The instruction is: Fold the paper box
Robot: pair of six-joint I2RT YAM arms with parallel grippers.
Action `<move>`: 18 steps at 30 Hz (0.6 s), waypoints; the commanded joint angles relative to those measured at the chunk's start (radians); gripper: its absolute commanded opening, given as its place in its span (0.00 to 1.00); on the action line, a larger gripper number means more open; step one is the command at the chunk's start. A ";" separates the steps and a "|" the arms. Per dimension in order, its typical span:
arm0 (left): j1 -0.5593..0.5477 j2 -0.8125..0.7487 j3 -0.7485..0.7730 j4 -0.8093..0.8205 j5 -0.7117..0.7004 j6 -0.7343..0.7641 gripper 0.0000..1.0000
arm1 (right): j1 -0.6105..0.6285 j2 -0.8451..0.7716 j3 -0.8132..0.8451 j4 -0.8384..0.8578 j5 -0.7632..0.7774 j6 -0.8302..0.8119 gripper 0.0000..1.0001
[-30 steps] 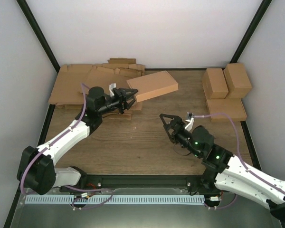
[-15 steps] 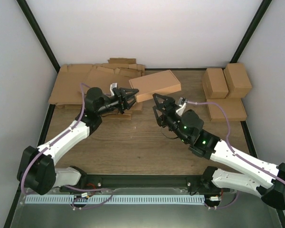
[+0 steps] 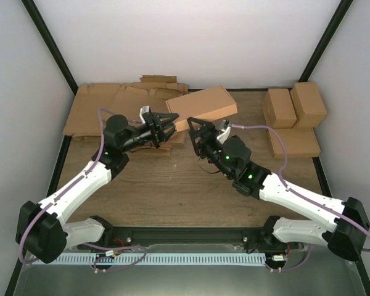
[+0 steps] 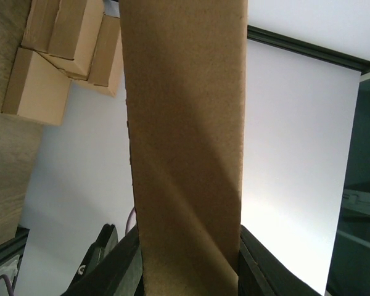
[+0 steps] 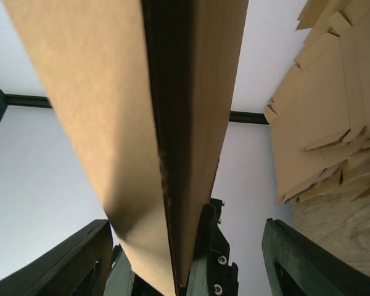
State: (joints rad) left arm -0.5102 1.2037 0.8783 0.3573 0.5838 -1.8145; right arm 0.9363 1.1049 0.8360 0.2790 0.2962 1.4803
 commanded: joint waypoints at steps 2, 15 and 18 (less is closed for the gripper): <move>0.000 -0.032 0.035 -0.023 -0.030 0.015 0.28 | -0.025 0.010 0.054 0.059 -0.020 -0.022 0.69; -0.002 0.006 0.083 -0.102 -0.004 0.045 0.29 | -0.062 0.071 0.101 0.028 -0.088 -0.054 0.59; -0.002 0.012 0.095 -0.125 0.006 0.044 0.29 | -0.062 0.072 0.097 0.029 -0.088 -0.052 0.52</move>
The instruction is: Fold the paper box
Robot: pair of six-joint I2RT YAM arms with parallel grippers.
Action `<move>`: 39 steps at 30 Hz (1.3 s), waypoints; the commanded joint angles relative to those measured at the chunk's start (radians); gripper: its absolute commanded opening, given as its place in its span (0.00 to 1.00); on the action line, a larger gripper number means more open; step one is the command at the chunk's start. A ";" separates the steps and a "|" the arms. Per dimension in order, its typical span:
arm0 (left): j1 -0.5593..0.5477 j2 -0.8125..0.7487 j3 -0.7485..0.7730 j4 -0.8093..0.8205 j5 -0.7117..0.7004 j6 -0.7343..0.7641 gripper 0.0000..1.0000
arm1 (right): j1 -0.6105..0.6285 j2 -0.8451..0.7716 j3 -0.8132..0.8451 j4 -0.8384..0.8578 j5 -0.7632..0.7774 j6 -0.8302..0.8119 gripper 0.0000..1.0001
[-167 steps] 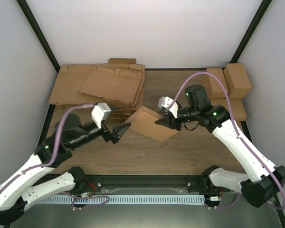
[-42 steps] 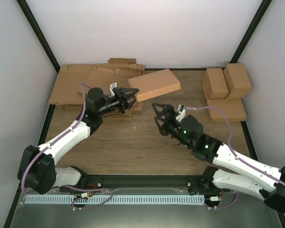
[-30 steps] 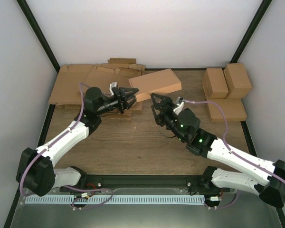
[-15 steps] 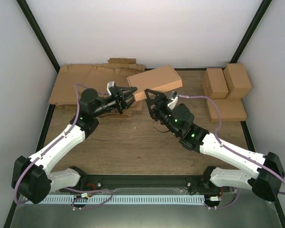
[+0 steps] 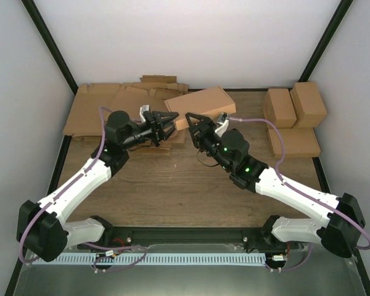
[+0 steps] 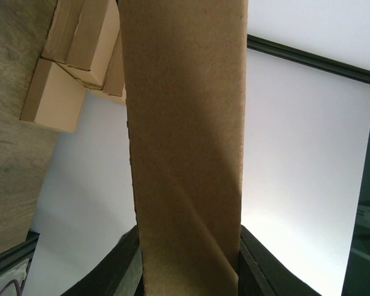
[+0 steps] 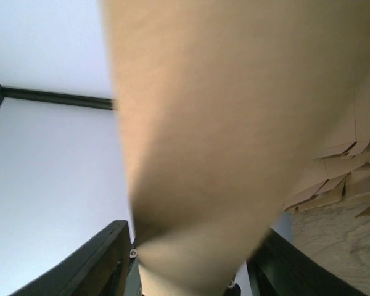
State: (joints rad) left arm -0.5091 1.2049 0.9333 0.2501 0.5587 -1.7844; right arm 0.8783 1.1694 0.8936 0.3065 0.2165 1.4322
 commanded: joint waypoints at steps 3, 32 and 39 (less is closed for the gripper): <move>-0.003 0.017 0.052 -0.040 0.032 0.030 0.31 | -0.004 0.004 0.035 -0.005 0.001 0.000 0.43; 0.018 -0.032 0.047 -0.396 -0.033 0.276 0.95 | -0.226 -0.338 -0.445 0.068 0.010 -0.046 0.18; 0.019 -0.048 0.045 -0.435 -0.032 0.341 0.95 | -0.518 -0.567 -0.687 0.051 -0.239 -0.052 0.19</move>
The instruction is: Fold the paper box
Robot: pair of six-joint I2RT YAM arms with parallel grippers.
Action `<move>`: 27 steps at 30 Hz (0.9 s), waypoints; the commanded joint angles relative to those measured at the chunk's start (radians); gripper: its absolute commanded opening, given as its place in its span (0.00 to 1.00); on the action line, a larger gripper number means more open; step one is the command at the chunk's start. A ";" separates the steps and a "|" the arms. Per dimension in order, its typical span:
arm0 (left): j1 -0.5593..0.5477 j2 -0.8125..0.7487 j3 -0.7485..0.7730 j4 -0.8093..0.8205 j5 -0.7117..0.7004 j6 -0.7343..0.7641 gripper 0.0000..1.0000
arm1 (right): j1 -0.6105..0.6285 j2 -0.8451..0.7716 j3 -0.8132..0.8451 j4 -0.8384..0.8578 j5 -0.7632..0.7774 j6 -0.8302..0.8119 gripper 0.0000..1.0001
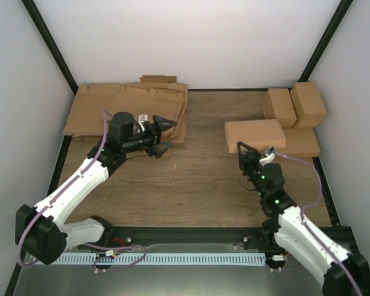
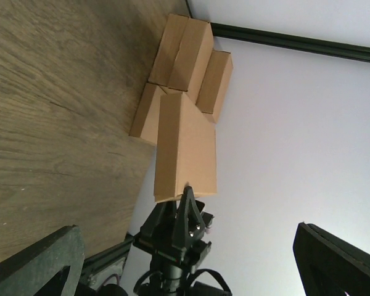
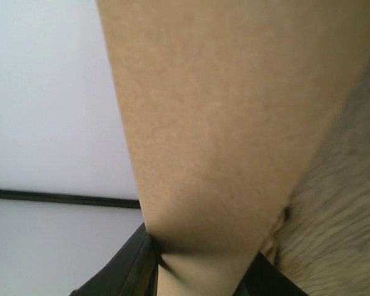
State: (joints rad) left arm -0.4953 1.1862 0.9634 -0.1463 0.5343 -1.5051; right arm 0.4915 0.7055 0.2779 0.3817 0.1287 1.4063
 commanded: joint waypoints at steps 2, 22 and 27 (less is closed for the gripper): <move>0.006 -0.039 0.013 -0.051 -0.011 0.078 0.95 | -0.226 -0.184 -0.115 -0.069 -0.218 -0.043 0.19; 0.015 -0.087 -0.050 -0.077 0.019 0.129 0.95 | -0.845 -0.076 -0.124 -0.066 -0.753 -0.282 0.17; 0.024 -0.086 -0.059 -0.069 0.035 0.136 0.95 | -0.961 -0.007 -0.086 -0.063 -0.840 -0.335 0.17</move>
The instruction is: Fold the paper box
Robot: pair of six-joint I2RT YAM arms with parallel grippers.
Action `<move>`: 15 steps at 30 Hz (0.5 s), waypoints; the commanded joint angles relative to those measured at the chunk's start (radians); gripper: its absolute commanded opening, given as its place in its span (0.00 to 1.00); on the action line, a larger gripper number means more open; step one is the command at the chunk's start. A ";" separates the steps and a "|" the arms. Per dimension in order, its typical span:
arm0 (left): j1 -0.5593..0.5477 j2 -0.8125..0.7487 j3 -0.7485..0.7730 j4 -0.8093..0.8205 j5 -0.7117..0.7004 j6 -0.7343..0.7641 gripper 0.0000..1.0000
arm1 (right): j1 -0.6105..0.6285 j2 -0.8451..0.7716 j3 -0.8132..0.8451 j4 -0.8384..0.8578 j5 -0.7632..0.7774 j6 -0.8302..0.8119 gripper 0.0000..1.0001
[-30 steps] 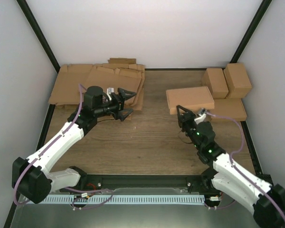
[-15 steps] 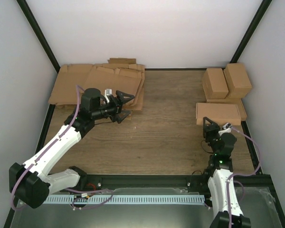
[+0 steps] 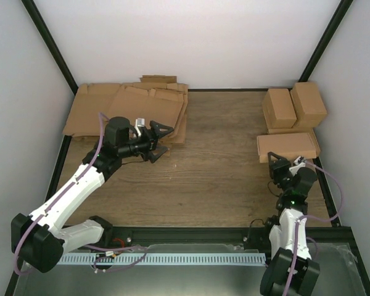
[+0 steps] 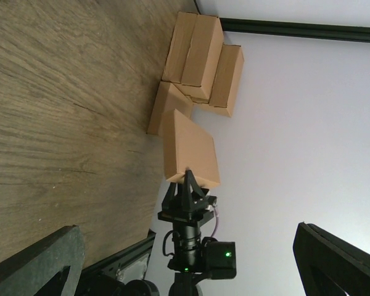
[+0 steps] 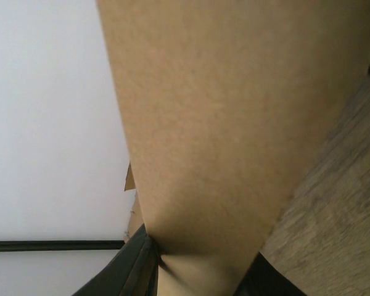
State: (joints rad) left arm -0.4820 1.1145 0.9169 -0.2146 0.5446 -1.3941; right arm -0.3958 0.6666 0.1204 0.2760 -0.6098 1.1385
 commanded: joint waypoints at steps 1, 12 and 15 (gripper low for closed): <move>0.012 -0.011 -0.012 0.001 0.029 0.028 0.95 | -0.098 0.052 0.074 0.052 -0.116 -0.066 0.17; 0.023 0.008 -0.005 -0.002 0.052 0.049 0.95 | -0.290 0.296 0.198 0.124 -0.241 -0.099 0.19; 0.025 0.012 -0.009 -0.002 0.050 0.057 0.95 | -0.317 0.392 0.241 0.142 -0.270 -0.109 0.20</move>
State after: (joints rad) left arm -0.4664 1.1175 0.9138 -0.2165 0.5812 -1.3624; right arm -0.6750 0.9745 0.2829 0.3576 -0.8116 1.0672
